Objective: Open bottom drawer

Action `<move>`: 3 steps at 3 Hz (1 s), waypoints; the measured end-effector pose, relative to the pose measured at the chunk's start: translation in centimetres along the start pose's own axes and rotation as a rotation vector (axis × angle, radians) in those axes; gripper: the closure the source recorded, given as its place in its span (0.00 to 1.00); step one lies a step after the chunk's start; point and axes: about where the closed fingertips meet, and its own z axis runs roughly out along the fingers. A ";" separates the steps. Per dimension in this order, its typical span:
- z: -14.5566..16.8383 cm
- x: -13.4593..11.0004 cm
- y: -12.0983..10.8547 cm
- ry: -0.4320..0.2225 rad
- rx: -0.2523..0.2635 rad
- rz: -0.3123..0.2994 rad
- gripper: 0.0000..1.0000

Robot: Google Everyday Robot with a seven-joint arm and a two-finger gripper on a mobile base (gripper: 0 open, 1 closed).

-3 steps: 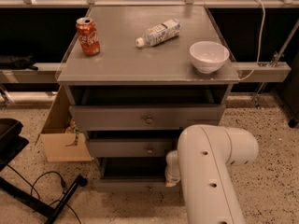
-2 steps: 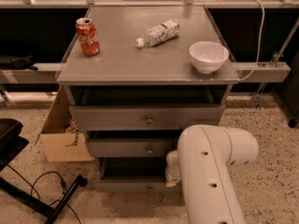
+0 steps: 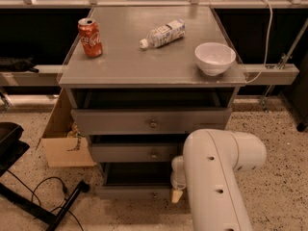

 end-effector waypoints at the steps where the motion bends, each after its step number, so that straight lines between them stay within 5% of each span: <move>1: 0.0 0.0 0.0 0.000 0.000 0.000 0.00; 2: 0.0 0.0 0.0 0.000 0.000 0.000 0.00; 3: 1.4 0.6 1.8 0.047 -0.037 0.032 0.18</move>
Offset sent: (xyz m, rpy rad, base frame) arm 0.0000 0.0000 0.0000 0.0000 0.0000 0.0000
